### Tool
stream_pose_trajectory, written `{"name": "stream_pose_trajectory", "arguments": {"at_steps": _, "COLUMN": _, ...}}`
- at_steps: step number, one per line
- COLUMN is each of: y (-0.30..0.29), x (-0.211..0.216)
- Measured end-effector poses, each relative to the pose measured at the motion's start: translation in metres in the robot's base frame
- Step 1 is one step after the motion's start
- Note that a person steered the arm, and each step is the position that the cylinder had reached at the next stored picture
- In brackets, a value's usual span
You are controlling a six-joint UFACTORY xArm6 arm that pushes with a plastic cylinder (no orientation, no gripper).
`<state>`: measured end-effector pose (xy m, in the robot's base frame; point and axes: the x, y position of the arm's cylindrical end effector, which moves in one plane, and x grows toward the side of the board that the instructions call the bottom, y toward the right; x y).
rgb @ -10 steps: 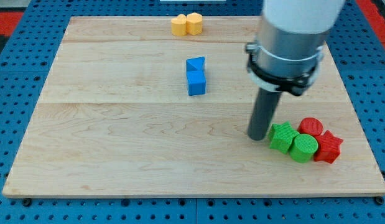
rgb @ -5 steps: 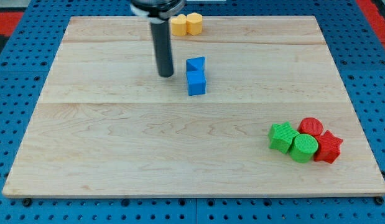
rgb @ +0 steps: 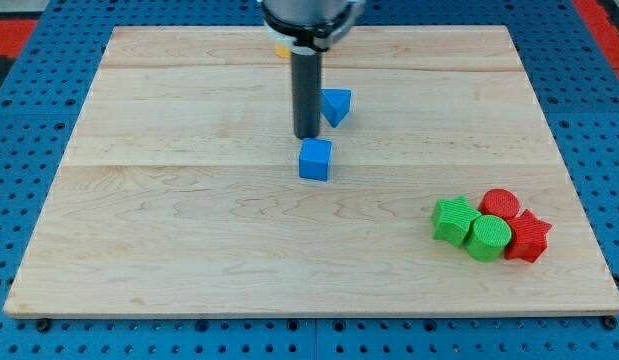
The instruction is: Push the blue cube closer to green star
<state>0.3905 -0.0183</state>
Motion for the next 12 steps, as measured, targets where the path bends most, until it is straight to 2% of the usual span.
{"name": "stream_pose_trajectory", "arguments": {"at_steps": 2, "y": -0.002, "x": 0.026}}
{"name": "stream_pose_trajectory", "arguments": {"at_steps": 5, "y": 0.023, "x": 0.100}}
{"name": "stream_pose_trajectory", "arguments": {"at_steps": 6, "y": 0.000, "x": 0.074}}
{"name": "stream_pose_trajectory", "arguments": {"at_steps": 7, "y": 0.019, "x": 0.056}}
{"name": "stream_pose_trajectory", "arguments": {"at_steps": 8, "y": 0.046, "x": 0.066}}
{"name": "stream_pose_trajectory", "arguments": {"at_steps": 11, "y": 0.077, "x": 0.151}}
{"name": "stream_pose_trajectory", "arguments": {"at_steps": 12, "y": 0.085, "x": 0.158}}
